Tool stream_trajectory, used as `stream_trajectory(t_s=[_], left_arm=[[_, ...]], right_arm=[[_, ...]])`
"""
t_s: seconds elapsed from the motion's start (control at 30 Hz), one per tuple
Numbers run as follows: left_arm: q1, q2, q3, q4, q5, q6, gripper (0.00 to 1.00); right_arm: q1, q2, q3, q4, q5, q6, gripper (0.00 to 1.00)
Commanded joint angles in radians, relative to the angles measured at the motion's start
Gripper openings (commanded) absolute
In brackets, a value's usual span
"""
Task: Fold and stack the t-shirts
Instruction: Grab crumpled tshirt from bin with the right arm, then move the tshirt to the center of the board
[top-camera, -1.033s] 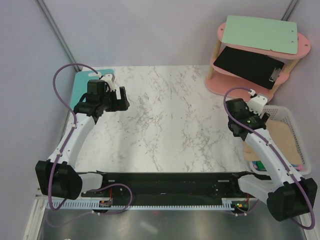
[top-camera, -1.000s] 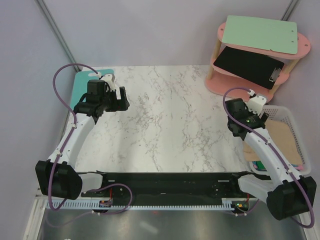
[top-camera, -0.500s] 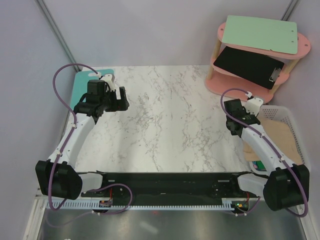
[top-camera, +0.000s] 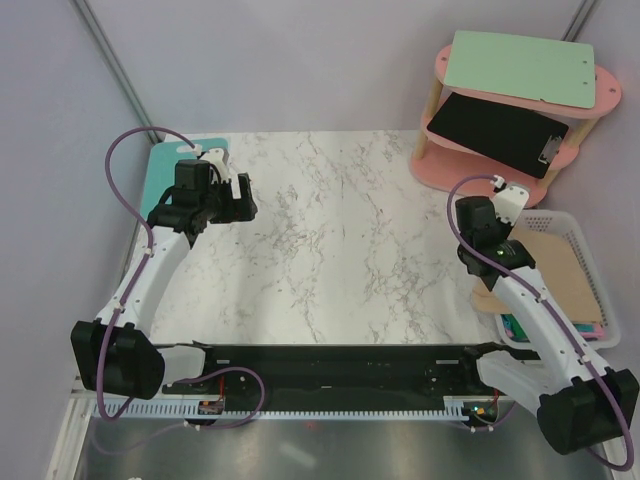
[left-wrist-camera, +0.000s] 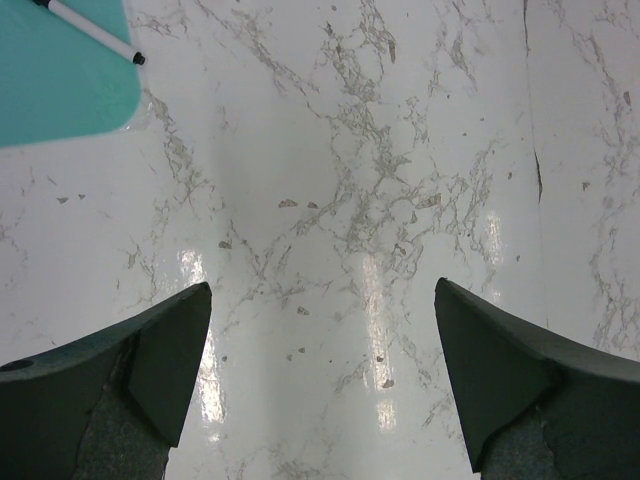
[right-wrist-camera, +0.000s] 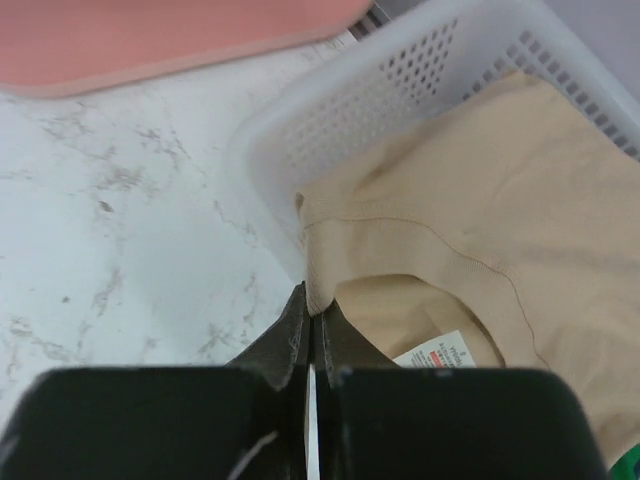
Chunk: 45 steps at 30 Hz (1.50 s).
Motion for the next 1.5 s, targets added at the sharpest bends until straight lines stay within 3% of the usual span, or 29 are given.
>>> stream_trajectory(t_s=[0.0,0.4,0.83,1.03,1.23,1.37,1.47], left_arm=[[0.001,-0.004,-0.003,0.019,0.006,-0.027,1.0],[0.001,-0.015,-0.008,0.018,-0.034,-0.032,1.0],[0.001,-0.024,-0.01,0.008,-0.118,-0.042,1.0],[0.001,-0.016,-0.007,-0.002,-0.175,-0.055,1.0],[0.002,-0.008,0.003,-0.018,-0.213,-0.067,1.0],[0.002,-0.015,0.003,-0.019,-0.23,-0.072,1.0],[0.002,-0.015,0.003,-0.019,-0.229,-0.073,1.0]], right_arm=[[0.076,0.051,0.127,0.088,-0.021,-0.075,0.0],[0.366,0.227,0.512,0.156,-0.063,-0.227,0.0],[0.788,0.58,0.888,0.125,-0.287,-0.423,0.0],[0.882,0.643,1.101,0.055,-0.393,-0.442,0.0],[0.88,0.453,1.054,0.155,-0.377,-0.432,0.0],[0.86,0.358,0.93,0.171,-0.145,-0.468,0.0],[0.771,0.301,0.78,0.166,-0.013,-0.423,0.0]])
